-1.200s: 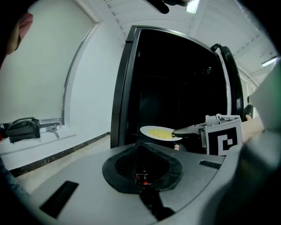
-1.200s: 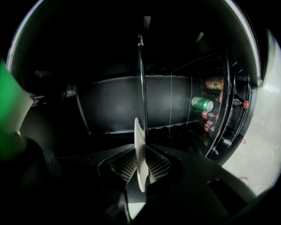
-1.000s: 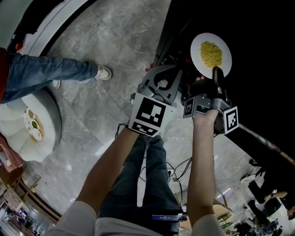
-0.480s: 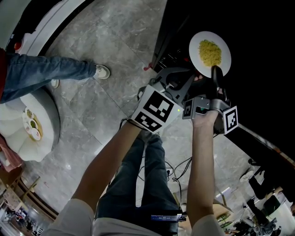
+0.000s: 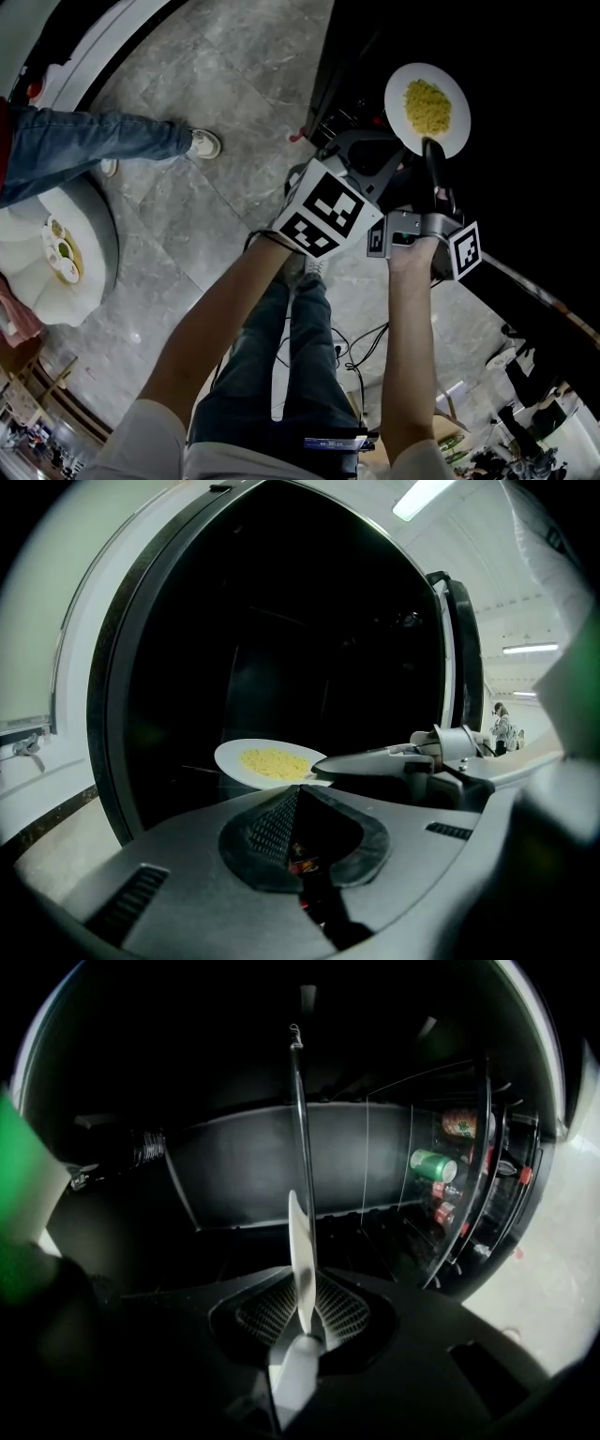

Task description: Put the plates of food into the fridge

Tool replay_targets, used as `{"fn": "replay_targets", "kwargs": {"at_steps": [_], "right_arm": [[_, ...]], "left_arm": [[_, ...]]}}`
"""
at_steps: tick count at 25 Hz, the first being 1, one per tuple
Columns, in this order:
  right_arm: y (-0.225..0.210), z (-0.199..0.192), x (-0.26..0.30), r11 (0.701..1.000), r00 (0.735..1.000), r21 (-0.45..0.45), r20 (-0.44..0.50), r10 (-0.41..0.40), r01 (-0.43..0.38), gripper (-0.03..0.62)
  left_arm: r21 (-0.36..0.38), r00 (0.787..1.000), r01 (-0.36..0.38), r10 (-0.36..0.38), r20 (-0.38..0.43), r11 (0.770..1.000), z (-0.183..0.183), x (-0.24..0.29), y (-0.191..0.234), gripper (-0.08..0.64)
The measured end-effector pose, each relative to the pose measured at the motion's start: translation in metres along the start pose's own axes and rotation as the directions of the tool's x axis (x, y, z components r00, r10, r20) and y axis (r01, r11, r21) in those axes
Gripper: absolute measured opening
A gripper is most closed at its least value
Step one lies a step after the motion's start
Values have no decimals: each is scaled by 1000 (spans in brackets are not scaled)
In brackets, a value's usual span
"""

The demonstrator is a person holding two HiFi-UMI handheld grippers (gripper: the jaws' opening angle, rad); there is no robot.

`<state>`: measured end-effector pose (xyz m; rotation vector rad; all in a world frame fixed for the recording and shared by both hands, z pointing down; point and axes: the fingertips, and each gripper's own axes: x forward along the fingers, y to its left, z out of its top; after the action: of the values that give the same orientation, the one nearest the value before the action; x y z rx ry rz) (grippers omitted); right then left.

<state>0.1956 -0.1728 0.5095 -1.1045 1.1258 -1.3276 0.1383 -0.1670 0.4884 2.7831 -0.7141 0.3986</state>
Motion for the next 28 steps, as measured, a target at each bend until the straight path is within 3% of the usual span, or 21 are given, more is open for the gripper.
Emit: {"fn": "replay_targets", "kwargs": {"at_steps": [13, 28], "right_arm": [[-12, 2, 1, 1000, 998, -12, -55, -13, 13, 51], [8, -2, 7, 999, 999, -42, -38, 2, -4, 23]], "left_arm": [[-17, 999, -45, 44, -17, 999, 0, 28, 24, 6], [-17, 997, -72, 72, -20, 997, -2, 2, 14, 6]]}}
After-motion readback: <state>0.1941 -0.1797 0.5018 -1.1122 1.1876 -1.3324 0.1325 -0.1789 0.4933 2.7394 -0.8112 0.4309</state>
